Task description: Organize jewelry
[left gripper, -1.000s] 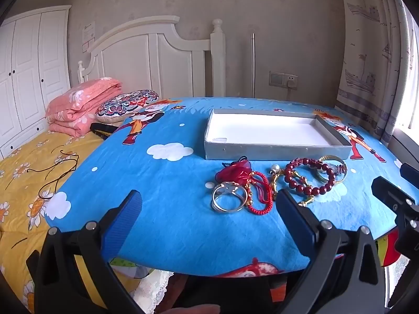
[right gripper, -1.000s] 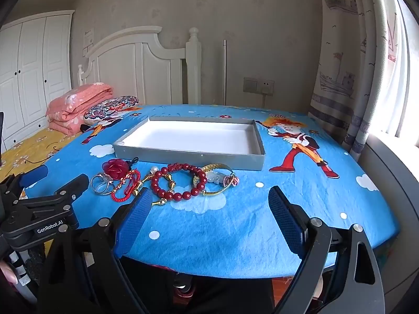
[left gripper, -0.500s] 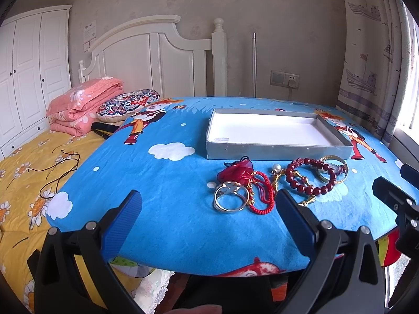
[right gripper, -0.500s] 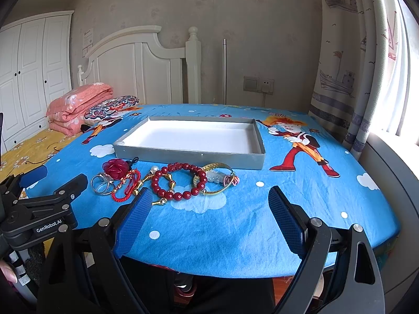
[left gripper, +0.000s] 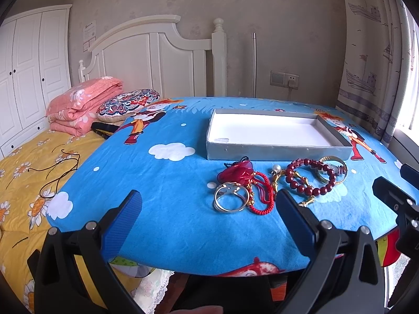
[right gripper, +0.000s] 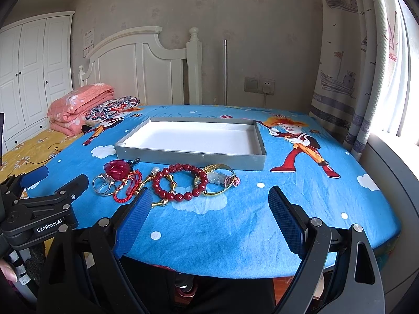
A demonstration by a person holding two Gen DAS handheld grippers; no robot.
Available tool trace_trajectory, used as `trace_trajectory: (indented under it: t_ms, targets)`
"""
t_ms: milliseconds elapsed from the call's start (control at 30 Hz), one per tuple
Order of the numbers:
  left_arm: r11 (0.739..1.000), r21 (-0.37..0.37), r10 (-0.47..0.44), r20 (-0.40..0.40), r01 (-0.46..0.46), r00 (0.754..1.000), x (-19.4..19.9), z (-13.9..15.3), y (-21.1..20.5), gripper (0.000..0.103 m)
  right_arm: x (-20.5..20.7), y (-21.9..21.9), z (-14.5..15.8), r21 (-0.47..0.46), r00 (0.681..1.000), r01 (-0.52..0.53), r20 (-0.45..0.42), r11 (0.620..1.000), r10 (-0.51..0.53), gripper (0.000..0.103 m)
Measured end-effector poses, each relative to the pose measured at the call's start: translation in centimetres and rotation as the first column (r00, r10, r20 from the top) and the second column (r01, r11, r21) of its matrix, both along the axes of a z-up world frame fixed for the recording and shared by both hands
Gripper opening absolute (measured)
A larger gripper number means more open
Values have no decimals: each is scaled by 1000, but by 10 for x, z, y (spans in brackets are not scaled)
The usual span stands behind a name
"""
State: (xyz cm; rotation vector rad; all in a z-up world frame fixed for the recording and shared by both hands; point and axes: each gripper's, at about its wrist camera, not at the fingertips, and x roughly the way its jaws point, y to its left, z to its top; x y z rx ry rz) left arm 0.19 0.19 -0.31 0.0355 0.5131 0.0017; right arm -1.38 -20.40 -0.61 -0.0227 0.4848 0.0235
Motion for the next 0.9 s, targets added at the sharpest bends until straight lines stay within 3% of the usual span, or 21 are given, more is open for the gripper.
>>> trace_trajectory:
  t_ms: [900]
  targets:
    - [1000,-7,11,-2,-11,1000,-5,4,3,99,-2,4,1,9,1000,-14,7,1000,14,85]
